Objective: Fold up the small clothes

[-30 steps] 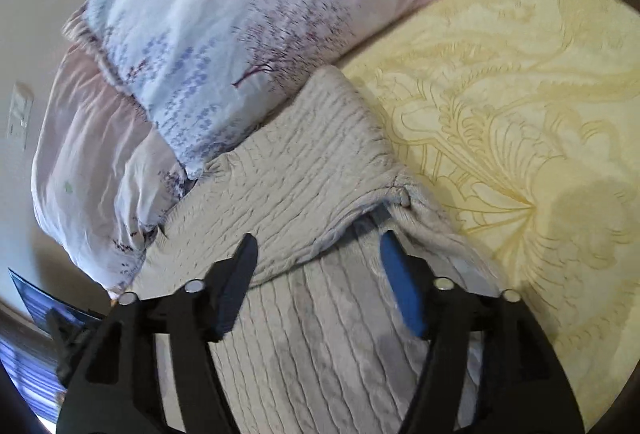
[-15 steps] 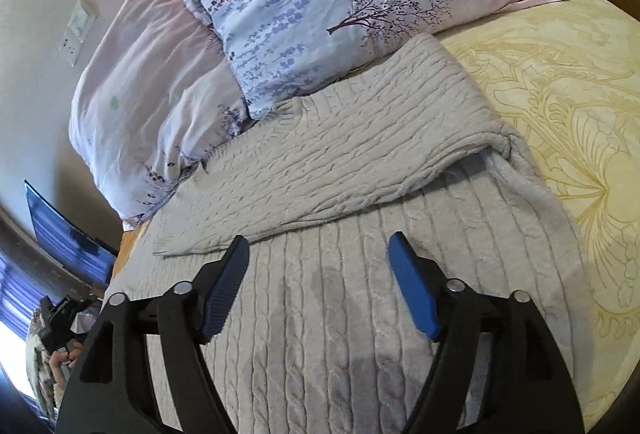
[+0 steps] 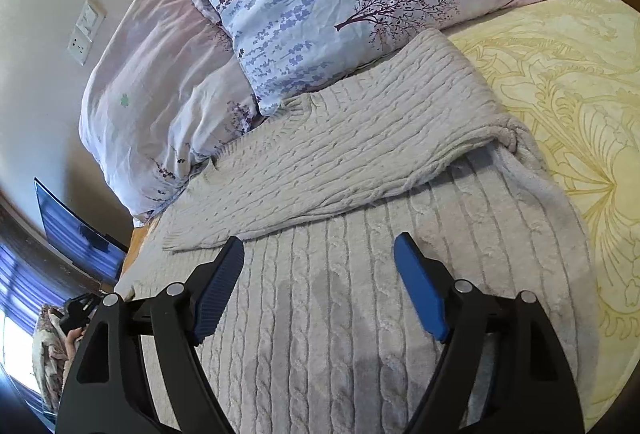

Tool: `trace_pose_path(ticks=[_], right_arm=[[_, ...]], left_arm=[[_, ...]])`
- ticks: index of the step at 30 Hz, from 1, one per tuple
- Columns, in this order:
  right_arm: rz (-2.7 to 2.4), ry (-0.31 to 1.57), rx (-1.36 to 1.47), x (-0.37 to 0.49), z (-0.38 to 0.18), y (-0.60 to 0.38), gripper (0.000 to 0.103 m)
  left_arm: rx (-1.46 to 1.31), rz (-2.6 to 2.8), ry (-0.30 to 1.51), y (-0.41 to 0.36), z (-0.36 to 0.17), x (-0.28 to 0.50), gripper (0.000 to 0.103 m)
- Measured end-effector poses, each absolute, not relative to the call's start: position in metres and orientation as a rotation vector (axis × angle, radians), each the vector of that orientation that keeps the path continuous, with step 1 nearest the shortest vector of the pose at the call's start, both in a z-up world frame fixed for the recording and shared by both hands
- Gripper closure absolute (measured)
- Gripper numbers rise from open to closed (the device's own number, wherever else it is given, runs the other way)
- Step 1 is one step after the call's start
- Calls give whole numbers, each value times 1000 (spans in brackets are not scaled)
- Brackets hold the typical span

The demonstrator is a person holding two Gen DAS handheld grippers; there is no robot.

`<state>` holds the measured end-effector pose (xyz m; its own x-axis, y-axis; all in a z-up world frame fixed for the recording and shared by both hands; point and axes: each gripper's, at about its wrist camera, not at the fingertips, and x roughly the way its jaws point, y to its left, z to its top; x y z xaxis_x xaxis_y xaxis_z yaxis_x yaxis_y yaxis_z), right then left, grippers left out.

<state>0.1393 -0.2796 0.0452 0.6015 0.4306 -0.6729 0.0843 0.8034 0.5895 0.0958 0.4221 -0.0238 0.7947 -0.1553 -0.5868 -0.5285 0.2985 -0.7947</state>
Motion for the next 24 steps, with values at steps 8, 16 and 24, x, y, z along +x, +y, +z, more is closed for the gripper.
trace_pose_path(ticks=[8, 16, 24], right_arm=[[240, 914, 640, 139, 45, -279, 23], [256, 907, 648, 139, 46, -279, 23], [272, 895, 673, 137, 47, -281, 23]], left_arm=[[-1267, 244, 588, 418, -4, 99, 98], [-1176, -120, 513, 320, 73, 153, 98], [-1048, -463, 650, 151, 78, 206, 98]])
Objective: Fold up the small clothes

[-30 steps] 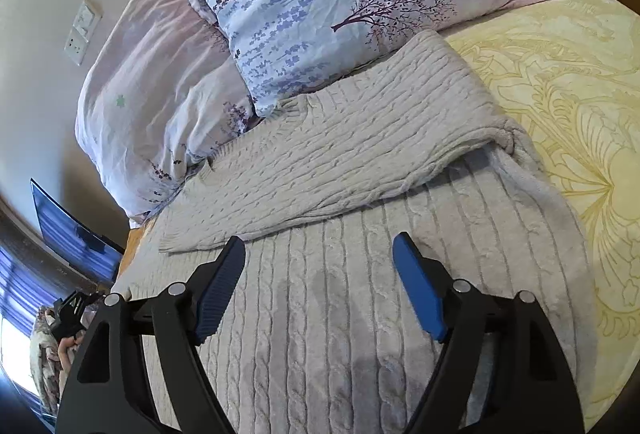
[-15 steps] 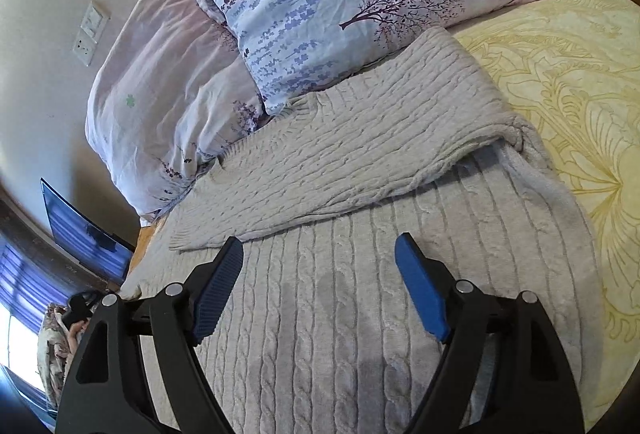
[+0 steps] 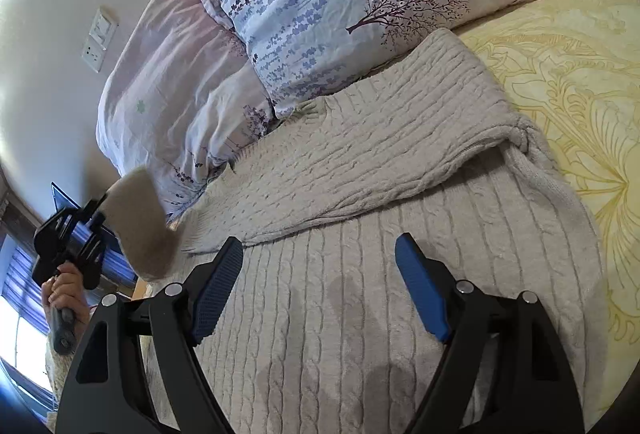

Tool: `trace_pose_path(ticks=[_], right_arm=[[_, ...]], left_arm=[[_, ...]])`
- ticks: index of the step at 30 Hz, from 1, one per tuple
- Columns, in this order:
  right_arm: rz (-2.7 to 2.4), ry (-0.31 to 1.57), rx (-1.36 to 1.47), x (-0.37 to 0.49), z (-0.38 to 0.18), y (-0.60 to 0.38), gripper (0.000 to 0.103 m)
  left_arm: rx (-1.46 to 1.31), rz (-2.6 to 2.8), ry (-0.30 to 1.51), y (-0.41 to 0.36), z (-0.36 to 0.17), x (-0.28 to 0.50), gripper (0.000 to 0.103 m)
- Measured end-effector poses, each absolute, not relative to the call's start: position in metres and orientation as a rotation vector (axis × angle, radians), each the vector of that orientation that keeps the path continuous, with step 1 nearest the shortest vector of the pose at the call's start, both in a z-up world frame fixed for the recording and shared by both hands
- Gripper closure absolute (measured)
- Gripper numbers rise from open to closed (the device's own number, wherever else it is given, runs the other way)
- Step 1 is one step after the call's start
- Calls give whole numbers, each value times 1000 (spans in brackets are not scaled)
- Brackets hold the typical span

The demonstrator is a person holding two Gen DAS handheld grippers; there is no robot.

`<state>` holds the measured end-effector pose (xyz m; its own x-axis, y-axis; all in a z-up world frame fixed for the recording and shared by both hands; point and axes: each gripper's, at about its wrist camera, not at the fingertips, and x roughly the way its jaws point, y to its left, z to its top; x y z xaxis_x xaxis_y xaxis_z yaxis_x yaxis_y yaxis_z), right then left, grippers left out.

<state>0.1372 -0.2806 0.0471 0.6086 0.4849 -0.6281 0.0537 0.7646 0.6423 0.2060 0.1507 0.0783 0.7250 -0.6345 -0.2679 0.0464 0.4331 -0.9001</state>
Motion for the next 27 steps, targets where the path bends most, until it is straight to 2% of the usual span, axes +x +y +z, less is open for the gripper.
trace_pose_path(ticks=[3, 6, 7, 8, 10, 11, 15, 18, 21, 27], right_arm=[[269, 927, 655, 139, 48, -278, 23], [296, 956, 632, 139, 56, -272, 23], [305, 963, 620, 139, 59, -270, 23], [316, 968, 597, 140, 66, -267, 23], [339, 966, 535, 143, 81, -260, 23], [363, 961, 484, 147, 91, -252, 23], [487, 910, 221, 164, 125, -197, 25], [608, 873, 55, 176, 133, -141, 32], [682, 855, -82, 187, 127, -89, 42], [738, 900, -261, 210, 91, -6, 47]], left_arm=[[-923, -485, 829, 81, 50, 219, 96], [-779, -475, 1024, 33, 17, 228, 79], [-743, -471, 1052, 28, 10, 225, 77], [-727, -476, 1053, 27, 8, 219, 72], [-730, -496, 1025, 42, 13, 209, 52], [-743, -492, 1002, 53, 17, 204, 49], [-792, -395, 890, 112, 26, 186, 48], [-838, -289, 862, 151, 18, 181, 50], [-881, -245, 870, 171, 8, 182, 52], [-948, -215, 872, 184, -8, 181, 55]])
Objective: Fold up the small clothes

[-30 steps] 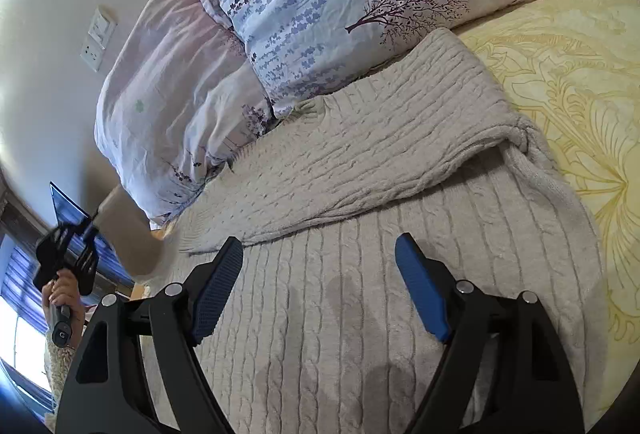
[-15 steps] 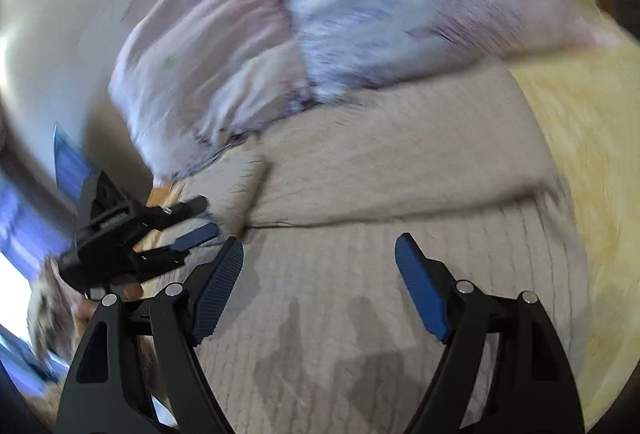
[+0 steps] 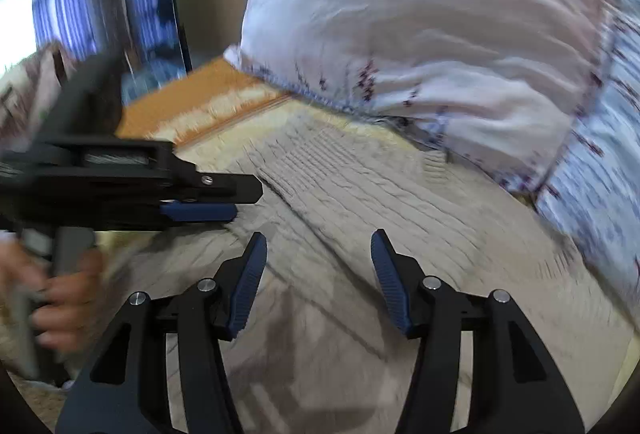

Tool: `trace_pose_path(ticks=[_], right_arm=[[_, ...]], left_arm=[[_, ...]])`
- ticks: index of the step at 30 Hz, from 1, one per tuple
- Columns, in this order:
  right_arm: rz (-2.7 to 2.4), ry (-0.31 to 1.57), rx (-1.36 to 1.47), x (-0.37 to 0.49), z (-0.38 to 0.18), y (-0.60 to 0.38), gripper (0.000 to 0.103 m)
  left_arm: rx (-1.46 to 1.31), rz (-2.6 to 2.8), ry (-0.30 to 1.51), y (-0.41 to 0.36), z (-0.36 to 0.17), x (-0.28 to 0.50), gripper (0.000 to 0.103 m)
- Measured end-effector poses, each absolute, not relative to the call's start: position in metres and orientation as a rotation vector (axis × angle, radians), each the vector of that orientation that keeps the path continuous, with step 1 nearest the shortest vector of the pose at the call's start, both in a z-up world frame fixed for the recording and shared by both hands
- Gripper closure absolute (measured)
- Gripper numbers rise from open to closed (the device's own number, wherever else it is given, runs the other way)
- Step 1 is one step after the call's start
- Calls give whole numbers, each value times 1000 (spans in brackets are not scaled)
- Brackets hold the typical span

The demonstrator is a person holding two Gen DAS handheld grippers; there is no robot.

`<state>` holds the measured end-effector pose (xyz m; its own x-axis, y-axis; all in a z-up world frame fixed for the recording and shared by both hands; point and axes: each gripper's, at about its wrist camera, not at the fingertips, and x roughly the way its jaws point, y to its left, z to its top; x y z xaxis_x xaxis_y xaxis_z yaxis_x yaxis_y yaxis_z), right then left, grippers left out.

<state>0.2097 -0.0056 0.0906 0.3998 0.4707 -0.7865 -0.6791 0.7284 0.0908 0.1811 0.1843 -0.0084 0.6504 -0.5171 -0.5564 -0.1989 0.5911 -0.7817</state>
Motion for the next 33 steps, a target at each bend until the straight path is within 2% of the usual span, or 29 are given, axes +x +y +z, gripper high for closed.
trace_pose_path(ticks=[4, 6, 7, 8, 14, 16, 19, 21, 22, 24, 27, 33], right_arm=[[710, 922, -335, 220, 69, 19, 49], [678, 929, -338, 228, 60, 18, 74], [685, 925, -309, 229, 60, 14, 78], [689, 923, -264, 231, 63, 8, 93], [469, 808, 148, 236, 105, -100, 95], [339, 787, 302, 220, 107, -155, 95], [202, 863, 398, 194, 88, -211, 94], [175, 947, 479, 182, 72, -240, 76], [155, 977, 544, 177, 66, -257, 71], [142, 972, 655, 175, 66, -283, 55], [127, 958, 715, 183, 71, -304, 54], [83, 1062, 724, 204, 48, -303, 56]], left_arm=[[-975, -207, 853, 188, -12, 178, 56], [-981, -206, 845, 188, -12, 177, 57], [-982, -206, 844, 189, -13, 176, 57], [-983, -206, 844, 189, -13, 176, 57], [-962, -201, 836, 186, -12, 175, 57], [-957, -203, 832, 186, -12, 174, 57], [-953, -211, 829, 186, -12, 173, 56], [-949, -215, 827, 185, -11, 173, 55], [-947, -218, 825, 185, -11, 173, 54], [-941, -220, 823, 184, -10, 173, 51], [-937, -220, 822, 183, -9, 173, 49], [-929, -223, 822, 181, -8, 175, 46]])
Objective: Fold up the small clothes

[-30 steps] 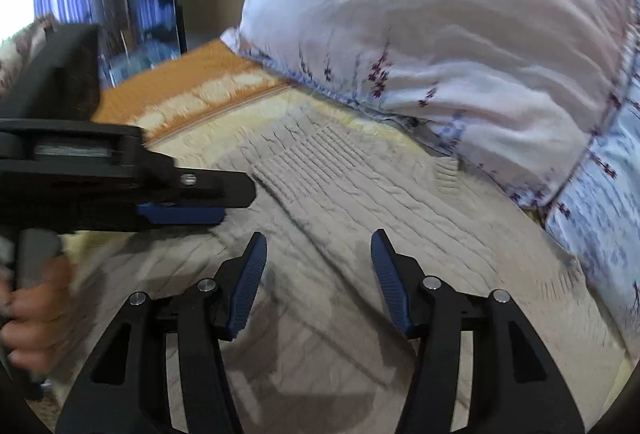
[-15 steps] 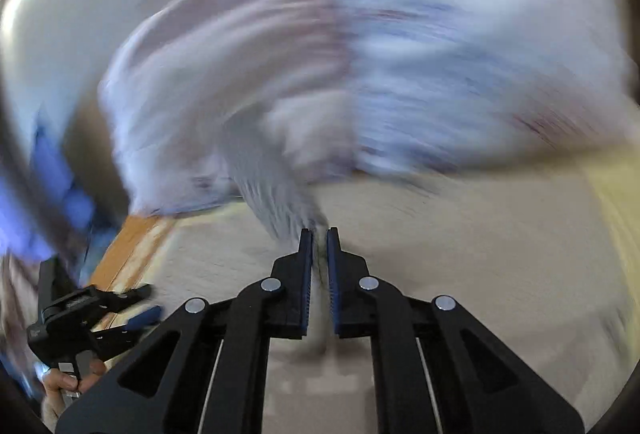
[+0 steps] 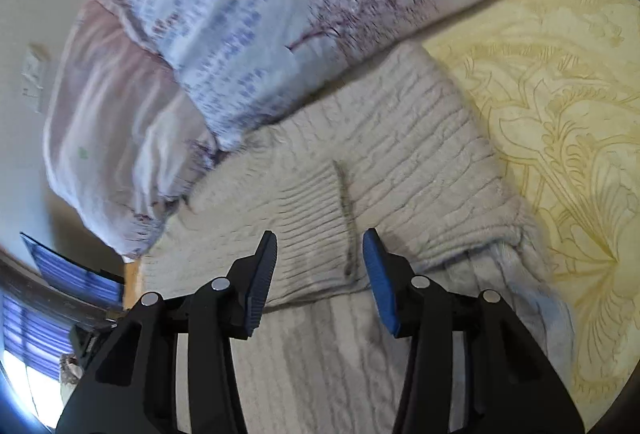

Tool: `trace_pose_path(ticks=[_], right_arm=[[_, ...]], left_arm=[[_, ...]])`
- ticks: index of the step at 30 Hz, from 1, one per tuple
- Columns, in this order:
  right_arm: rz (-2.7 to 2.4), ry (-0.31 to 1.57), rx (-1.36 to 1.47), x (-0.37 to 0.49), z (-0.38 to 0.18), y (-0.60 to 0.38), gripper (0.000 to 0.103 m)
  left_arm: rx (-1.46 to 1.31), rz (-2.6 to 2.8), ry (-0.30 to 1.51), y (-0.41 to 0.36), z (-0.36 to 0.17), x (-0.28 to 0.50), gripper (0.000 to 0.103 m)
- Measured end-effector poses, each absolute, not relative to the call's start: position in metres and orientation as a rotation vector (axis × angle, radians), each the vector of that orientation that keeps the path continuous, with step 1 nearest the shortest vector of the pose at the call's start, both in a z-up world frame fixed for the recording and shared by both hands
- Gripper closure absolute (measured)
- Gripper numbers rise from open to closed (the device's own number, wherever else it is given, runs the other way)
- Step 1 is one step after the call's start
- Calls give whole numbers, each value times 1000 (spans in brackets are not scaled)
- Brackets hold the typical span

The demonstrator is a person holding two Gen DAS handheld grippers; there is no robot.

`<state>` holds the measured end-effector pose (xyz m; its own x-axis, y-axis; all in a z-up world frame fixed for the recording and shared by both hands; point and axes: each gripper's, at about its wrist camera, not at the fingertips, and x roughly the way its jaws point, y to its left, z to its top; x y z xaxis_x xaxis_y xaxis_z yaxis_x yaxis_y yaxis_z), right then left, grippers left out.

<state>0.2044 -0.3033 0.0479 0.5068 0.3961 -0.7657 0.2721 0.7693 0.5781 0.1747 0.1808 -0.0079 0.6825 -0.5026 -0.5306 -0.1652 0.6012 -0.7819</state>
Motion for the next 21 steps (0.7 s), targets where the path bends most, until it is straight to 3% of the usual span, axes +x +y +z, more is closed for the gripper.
trace_pose_path(ticks=[2, 4, 6, 11, 17, 19, 21], right_arm=[[71, 1065, 719, 205, 43, -303, 59], [107, 1069, 709, 206, 41, -297, 69], [155, 1078, 686, 207, 39, -290, 93], [149, 897, 581, 202, 72, -286, 94], [54, 1026, 511, 210, 40, -282, 93], [62, 1039, 532, 206, 46, -287, 87], [63, 1030, 552, 198, 54, -294, 70]], left_arm=[[-928, -225, 823, 181, -8, 175, 45], [-924, -231, 823, 180, -8, 176, 43], [-919, -236, 821, 179, -7, 176, 41], [-912, -245, 809, 177, -6, 175, 38], [-892, -273, 832, 174, -2, 173, 32], [-867, -286, 853, 173, 2, 167, 32], [-835, -316, 851, 174, 7, 157, 32]])
